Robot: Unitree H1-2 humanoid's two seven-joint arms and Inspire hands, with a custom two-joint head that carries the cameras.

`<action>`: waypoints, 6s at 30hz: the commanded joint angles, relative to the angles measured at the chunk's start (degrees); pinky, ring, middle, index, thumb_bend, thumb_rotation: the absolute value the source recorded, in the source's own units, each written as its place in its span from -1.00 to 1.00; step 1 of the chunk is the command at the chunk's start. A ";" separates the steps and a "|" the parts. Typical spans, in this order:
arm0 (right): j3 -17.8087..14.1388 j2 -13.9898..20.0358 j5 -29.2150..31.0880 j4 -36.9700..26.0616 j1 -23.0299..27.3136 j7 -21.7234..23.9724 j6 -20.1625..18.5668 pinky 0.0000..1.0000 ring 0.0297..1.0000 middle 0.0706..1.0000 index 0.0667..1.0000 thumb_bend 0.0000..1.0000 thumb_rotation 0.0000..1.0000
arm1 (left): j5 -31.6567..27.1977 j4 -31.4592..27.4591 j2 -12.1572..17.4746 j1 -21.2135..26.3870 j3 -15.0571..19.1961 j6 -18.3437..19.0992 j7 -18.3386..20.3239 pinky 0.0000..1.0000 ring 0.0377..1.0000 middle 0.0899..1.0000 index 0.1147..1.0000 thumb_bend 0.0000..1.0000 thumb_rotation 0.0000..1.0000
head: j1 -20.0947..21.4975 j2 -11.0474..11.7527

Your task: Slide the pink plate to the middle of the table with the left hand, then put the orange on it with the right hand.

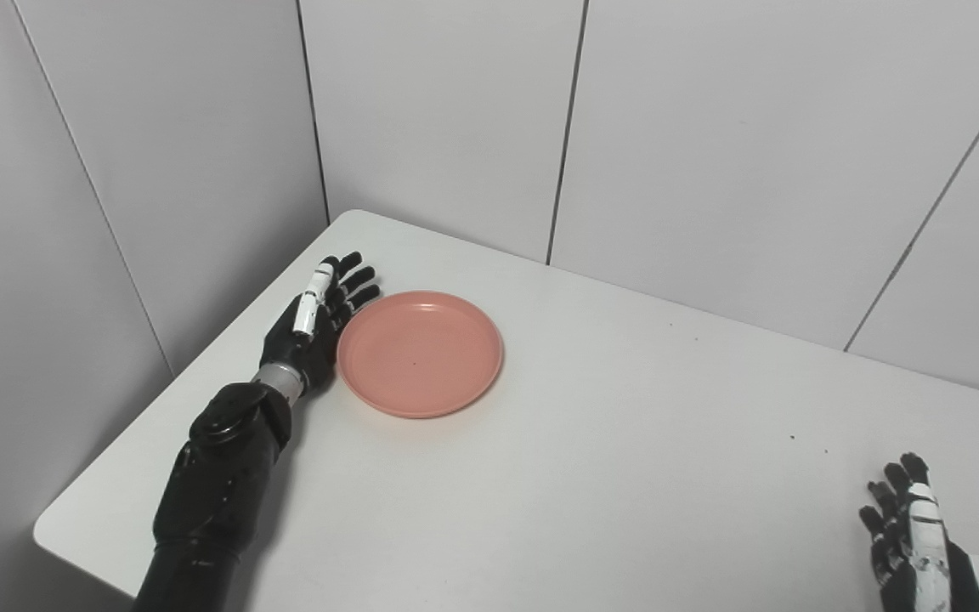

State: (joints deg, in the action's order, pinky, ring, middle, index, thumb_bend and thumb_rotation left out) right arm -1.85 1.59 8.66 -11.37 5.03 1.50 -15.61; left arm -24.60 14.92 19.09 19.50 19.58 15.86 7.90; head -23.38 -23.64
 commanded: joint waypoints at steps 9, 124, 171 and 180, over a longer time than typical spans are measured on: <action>-0.23 -0.54 -0.24 -2.85 1.23 -0.48 -0.41 1.00 1.00 1.00 1.00 -0.89 1.00 | -0.01 -2.47 -1.79 2.07 -2.92 2.36 -0.11 0.82 0.83 0.83 0.79 -0.35 1.00 | 0.73 -0.62; 2.54 -4.16 -11.57 -3.04 5.41 -5.34 0.13 0.86 0.86 0.89 0.86 -0.46 1.00 | 17.71 -18.54 -18.36 -6.67 -20.06 -7.03 -2.75 0.93 0.90 0.91 0.88 -0.21 1.00 | 36.09 -10.93; -5.70 18.22 -55.98 -16.86 9.70 1.75 -10.88 0.56 0.78 0.89 0.89 0.71 -0.36 | 13.51 -6.49 -14.32 -4.60 -16.73 -12.90 1.54 0.94 0.93 0.94 0.90 -0.34 1.00 | 60.48 -3.05; -8.49 17.56 -57.63 -14.25 9.79 4.97 -11.27 0.51 0.77 0.91 0.90 0.74 -0.39 | 13.72 -6.84 -13.74 -3.96 -16.88 -12.35 1.92 0.99 0.96 0.98 0.94 -0.24 1.00 | 61.13 -2.86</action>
State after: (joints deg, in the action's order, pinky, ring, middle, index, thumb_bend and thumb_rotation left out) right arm -9.11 18.51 -48.30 -25.01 13.12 6.43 -26.79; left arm -10.95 8.93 5.12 14.59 2.83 2.58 9.85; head 37.79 -26.46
